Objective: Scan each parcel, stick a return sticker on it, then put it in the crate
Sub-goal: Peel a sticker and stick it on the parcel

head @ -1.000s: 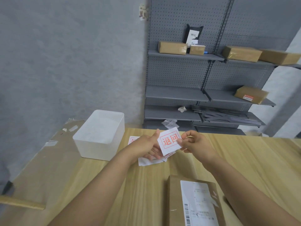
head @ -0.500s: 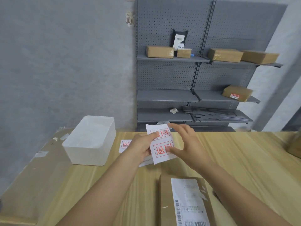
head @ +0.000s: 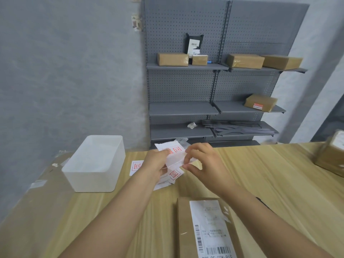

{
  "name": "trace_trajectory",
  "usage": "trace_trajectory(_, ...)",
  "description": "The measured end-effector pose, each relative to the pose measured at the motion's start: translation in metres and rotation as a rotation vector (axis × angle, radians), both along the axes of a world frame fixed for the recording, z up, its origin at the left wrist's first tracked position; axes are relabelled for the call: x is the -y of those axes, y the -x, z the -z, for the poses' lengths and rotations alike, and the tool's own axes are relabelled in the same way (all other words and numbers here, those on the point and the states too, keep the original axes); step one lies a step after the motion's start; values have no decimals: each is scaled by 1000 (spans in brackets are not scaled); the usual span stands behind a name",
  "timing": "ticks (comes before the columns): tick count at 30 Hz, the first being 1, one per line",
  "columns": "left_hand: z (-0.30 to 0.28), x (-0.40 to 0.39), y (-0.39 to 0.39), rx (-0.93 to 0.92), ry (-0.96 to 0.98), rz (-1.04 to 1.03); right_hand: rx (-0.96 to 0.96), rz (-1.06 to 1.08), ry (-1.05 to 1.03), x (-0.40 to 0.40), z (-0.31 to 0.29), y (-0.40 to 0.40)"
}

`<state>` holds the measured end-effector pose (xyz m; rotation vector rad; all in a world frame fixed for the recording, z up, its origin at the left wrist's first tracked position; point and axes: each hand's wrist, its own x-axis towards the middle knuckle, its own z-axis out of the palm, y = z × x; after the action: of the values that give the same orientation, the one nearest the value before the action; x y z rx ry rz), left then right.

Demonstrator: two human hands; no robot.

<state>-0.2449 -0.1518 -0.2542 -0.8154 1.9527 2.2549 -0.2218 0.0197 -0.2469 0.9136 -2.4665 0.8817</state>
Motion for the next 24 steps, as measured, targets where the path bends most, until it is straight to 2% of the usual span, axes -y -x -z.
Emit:
trace_trajectory(2, 6, 15, 2, -5, 57, -43, 87, -17, 90, -4, -5, -2)
trace_trajectory(3, 12, 25, 2, -4, 153, -40, 132, 0, 152, -6, -9, -2)
trace_trajectory(7, 34, 61, -6, 65, 870, 171, 445, 50, 420, -13, -25, -2)
trace_trajectory(9, 39, 69, -10, 96, 1029, 266, 675, -32, 366, -18, -30, -3)
trace_trajectory(11, 38, 71, -13, 127, 1116, 356, 869, -98, 186, -22, -29, -5)
trace_trajectory(13, 35, 70, -15, 160, 1201, 421, 962, -120, 17, -23, -23, -8)
trace_trajectory(17, 29, 62, -21, 205, 1380, 424, 998, -97, -170, -18, -8, -10)
trace_trajectory(20, 24, 53, -24, 52, 1534, 387, 968, -37, -267, -17, -2, -10)
trace_trajectory(22, 21, 46, -25, -69, 1434, 417, 961, -17, -292, -17, 1, -10)
trace_trajectory(24, 18, 37, -27, -81, 1171, 513, 965, -7, -294, -17, 2, -11)
